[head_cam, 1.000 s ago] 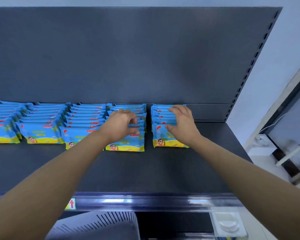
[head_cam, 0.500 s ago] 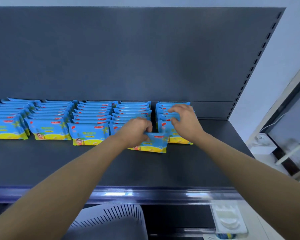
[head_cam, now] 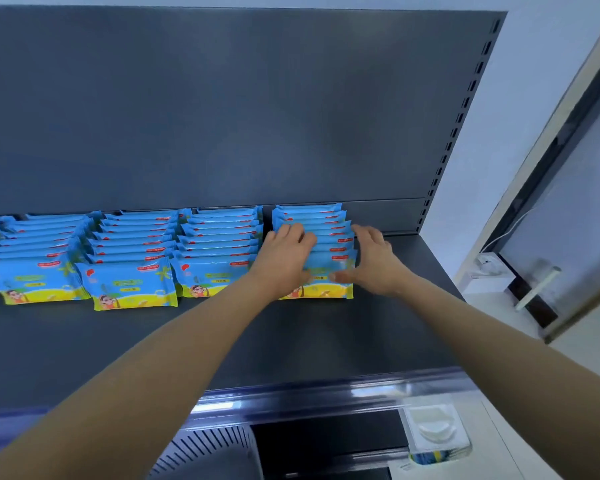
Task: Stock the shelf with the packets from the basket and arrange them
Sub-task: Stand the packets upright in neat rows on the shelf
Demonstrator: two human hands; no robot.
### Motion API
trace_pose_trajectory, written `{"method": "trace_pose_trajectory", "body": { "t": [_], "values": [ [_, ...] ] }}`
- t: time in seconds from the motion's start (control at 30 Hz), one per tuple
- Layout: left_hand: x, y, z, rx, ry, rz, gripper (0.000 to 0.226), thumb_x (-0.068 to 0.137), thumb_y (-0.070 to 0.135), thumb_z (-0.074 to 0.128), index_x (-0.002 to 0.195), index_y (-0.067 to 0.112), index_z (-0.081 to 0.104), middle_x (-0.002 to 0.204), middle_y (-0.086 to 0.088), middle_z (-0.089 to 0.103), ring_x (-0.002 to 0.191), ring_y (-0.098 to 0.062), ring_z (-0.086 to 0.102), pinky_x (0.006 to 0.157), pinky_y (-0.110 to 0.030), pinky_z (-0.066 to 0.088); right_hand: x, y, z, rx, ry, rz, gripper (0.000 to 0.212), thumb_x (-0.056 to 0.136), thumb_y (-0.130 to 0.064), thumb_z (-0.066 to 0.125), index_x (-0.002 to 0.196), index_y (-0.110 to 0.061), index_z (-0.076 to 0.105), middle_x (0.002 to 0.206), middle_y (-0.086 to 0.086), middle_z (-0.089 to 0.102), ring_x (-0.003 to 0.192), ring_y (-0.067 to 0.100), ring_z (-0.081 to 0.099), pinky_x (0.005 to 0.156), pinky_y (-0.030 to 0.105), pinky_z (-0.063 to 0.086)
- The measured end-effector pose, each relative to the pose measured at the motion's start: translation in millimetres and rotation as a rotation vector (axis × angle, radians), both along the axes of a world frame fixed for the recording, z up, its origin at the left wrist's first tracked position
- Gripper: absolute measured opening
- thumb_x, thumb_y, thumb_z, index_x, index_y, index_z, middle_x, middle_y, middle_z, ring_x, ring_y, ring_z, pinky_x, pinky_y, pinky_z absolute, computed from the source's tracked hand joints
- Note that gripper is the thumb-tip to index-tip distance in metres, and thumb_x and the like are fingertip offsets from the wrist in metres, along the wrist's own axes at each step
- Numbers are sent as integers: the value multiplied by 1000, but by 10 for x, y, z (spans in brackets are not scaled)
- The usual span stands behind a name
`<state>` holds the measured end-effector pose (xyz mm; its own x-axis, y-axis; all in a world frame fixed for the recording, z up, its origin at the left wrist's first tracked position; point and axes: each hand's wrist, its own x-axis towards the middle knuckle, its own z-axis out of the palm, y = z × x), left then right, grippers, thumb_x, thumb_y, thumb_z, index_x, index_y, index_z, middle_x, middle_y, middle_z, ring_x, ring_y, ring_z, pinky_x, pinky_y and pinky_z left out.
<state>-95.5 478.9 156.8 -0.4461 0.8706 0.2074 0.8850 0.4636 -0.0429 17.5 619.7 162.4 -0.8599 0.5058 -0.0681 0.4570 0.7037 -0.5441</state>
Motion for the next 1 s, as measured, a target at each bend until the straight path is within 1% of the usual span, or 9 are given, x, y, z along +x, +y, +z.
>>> {"method": "trace_pose_trajectory", "body": {
  "t": [0.07,0.13,0.2,0.27,0.43,0.53,0.6,0.77,1.0],
  "values": [
    [-32,-79,-56,-105,40,25,80,77,38,69,140,17,25,134,-6,30,123,-24,31,104,-37,27,-21,-25,-81,-81,-27,-3,118,70,-24,82,150,-22,-6,153,4,15,137,26,31,110,44,35],
    [-48,-103,-107,-161,85,40,90,77,37,70,144,17,14,142,-9,22,129,-26,28,108,-39,24,-53,-46,-146,-134,-16,-25,120,72,-15,80,149,-21,-12,149,8,29,128,25,45,103,42,43],
    [-46,-79,-138,-139,76,50,90,79,28,70,145,13,11,144,-11,20,129,-27,30,106,-37,28,-95,-40,-190,-130,13,-36,106,74,-11,77,147,-19,1,132,10,50,108,24,58,90,38,51],
    [-29,-40,-139,-90,28,67,88,80,20,69,145,10,10,143,-12,20,126,-26,32,103,-34,35,-138,-2,-189,-88,47,-44,85,74,-10,76,137,-15,20,117,9,58,92,21,58,79,35,53],
    [-41,22,-87,-118,6,120,92,74,33,73,143,10,15,140,-14,23,123,-28,33,101,-35,36,-144,61,-142,-137,29,3,80,75,-10,75,136,-15,23,111,4,55,91,17,52,74,28,46],
    [-90,49,-38,-176,49,163,101,69,44,75,143,10,15,141,-15,24,123,-29,32,103,-37,32,-131,82,-121,-214,31,9,93,76,-5,74,144,-15,12,118,3,51,98,15,51,78,26,45],
    [-122,66,-22,-202,74,181,103,71,45,73,145,7,12,141,-14,27,123,-29,32,104,-38,32,-149,106,-109,-305,26,-18,101,75,-3,75,147,-15,7,127,2,48,112,19,53,88,32,47],
    [-157,90,-18,-236,132,172,91,79,35,67,144,2,12,146,-18,19,131,-30,27,108,-39,28,-206,130,-172,-428,15,-34,78,71,-6,79,135,-14,35,125,1,54,117,21,53,98,37,48],
    [-118,63,24,-262,90,167,110,72,50,70,146,1,6,151,-15,16,138,-30,19,116,-41,15,-196,140,-185,-453,19,-47,77,71,-6,79,134,-14,36,126,3,55,112,19,55,97,35,48]
  ]
}}
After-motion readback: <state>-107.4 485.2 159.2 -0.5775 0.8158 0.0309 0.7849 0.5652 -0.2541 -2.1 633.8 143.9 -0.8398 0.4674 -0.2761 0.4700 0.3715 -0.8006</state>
